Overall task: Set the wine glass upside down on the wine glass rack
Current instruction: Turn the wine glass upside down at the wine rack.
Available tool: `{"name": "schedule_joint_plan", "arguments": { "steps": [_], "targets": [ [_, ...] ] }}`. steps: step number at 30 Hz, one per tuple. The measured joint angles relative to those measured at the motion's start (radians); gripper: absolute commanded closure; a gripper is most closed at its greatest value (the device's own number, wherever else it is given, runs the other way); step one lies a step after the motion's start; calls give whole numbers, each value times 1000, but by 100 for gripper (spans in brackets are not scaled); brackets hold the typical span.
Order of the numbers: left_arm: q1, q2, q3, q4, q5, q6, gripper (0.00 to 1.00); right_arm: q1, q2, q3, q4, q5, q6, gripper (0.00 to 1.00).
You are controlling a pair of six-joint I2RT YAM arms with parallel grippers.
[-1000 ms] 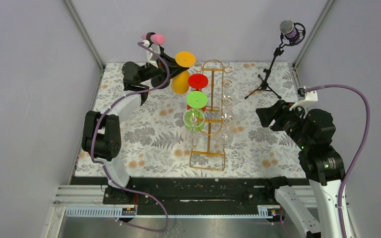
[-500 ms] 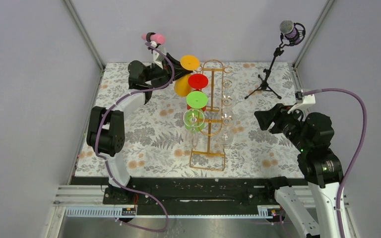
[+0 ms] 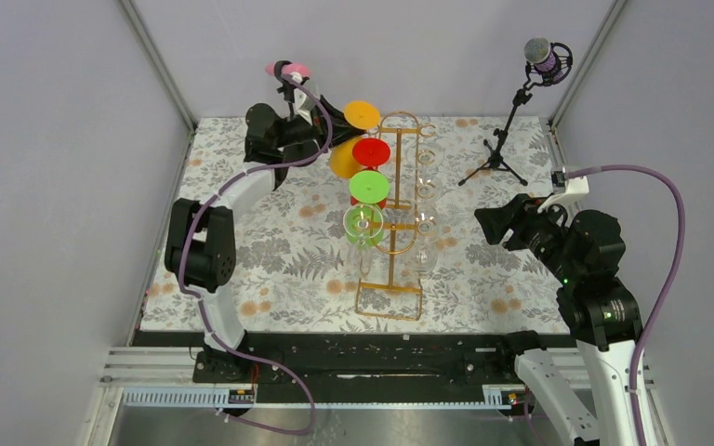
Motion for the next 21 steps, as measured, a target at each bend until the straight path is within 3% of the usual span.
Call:
{"name": "schedule_joint_plan", "arguments": {
  "steps": [12,21],
  "targets": [
    [-42,16,45,-175,-1,152,100,0,0,0,0,-13,-1,38],
    [-43,10,42,-196,-3,256,100,0,0,0,16,-15,-1,38]
  ]
}}
